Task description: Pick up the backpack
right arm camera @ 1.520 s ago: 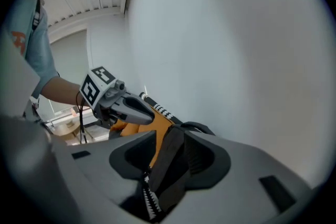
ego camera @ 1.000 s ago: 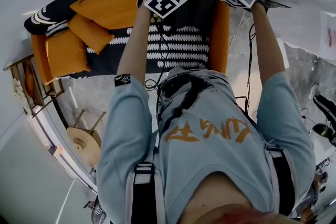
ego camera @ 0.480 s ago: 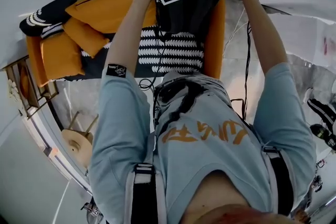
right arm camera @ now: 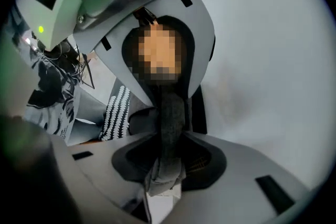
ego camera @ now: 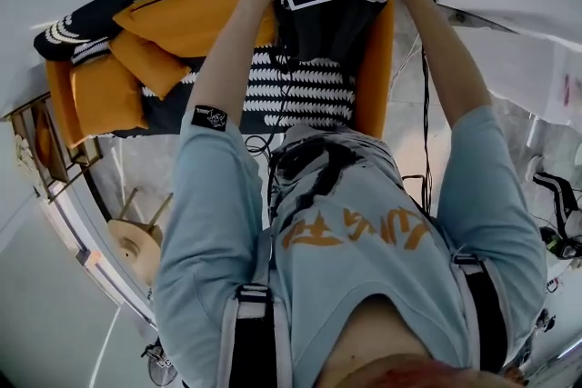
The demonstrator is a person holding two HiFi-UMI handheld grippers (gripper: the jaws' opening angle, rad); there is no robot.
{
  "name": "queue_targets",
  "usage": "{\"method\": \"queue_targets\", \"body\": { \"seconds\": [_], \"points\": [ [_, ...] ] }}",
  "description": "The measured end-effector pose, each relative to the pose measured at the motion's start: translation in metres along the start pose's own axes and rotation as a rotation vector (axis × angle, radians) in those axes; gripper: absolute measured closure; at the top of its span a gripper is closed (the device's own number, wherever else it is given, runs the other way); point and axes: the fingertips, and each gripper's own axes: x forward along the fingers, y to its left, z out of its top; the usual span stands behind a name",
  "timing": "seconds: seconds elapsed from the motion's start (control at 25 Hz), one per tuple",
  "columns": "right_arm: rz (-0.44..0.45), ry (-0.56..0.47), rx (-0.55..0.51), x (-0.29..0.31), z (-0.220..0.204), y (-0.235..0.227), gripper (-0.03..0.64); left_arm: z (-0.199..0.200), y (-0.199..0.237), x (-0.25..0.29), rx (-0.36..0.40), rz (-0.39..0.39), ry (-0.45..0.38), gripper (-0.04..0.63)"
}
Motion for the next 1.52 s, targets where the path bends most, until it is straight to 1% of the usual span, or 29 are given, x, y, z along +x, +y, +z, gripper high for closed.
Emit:
{"method": "queue_targets", "body": {
  "seconds": [0.08, 0.24, 0.36, 0.44, 0.52, 0.64, 0.72, 0.8, 0.96, 1.12, 1.24, 1.36, 1.44, 1.52],
  "points": [
    [0.003, -0.009, 0.019, 0.004, 0.000, -0.002, 0.497, -0.001, -0.003, 0.003, 0.003, -0.020, -0.002, 0.442],
    [0.101, 0.007, 0.066, 0.005, 0.000, 0.010, 0.518, -0.001, -0.016, 0.005, 0.030, -0.092, 0.027, 0.465],
    [0.110, 0.020, 0.110, 0.007, -0.002, 0.015, 0.528, -0.002, -0.022, 0.009, 0.055, -0.099, 0.068, 0.479],
    [0.117, 0.024, 0.154, 0.010, -0.002, 0.019, 0.531, -0.003, -0.027, 0.012, 0.031, -0.103, 0.079, 0.488],
    [0.142, 0.024, 0.172, 0.011, -0.004, 0.028, 0.531, -0.003, -0.035, 0.012, -0.004, -0.126, 0.072, 0.492],
    [0.161, 0.022, 0.158, 0.010, -0.005, 0.043, 0.531, -0.004, -0.050, 0.010, 0.004, -0.171, 0.067, 0.494],
    [0.147, 0.012, 0.133, 0.007, -0.004, 0.052, 0.534, -0.005, -0.060, 0.006, 0.004, -0.195, 0.067, 0.495],
    [0.131, -0.003, 0.101, 0.004, -0.002, 0.063, 0.535, -0.004, -0.069, 0.001, 0.002, -0.198, 0.063, 0.499],
    [0.121, -0.025, 0.059, -0.003, 0.000, 0.092, 0.538, -0.007, -0.097, -0.011, 0.012, -0.238, 0.104, 0.500],
    [0.074, -0.032, 0.021, -0.017, 0.003, 0.112, 0.546, 0.001, -0.114, -0.030, 0.062, -0.231, 0.100, 0.503],
    [0.055, -0.025, -0.005, -0.028, 0.007, 0.126, 0.548, 0.002, -0.128, -0.044, 0.086, -0.234, 0.110, 0.508],
    [0.063, -0.002, -0.028, -0.034, 0.010, 0.146, 0.548, 0.000, -0.146, -0.055, 0.121, -0.235, 0.122, 0.512],
    [0.076, 0.014, -0.056, -0.039, 0.012, 0.160, 0.548, 0.002, -0.158, -0.064, 0.159, -0.231, 0.115, 0.514],
    [0.071, 0.020, -0.081, -0.046, 0.016, 0.170, 0.549, 0.002, -0.167, -0.073, 0.191, -0.217, 0.109, 0.515]
  ]
}}
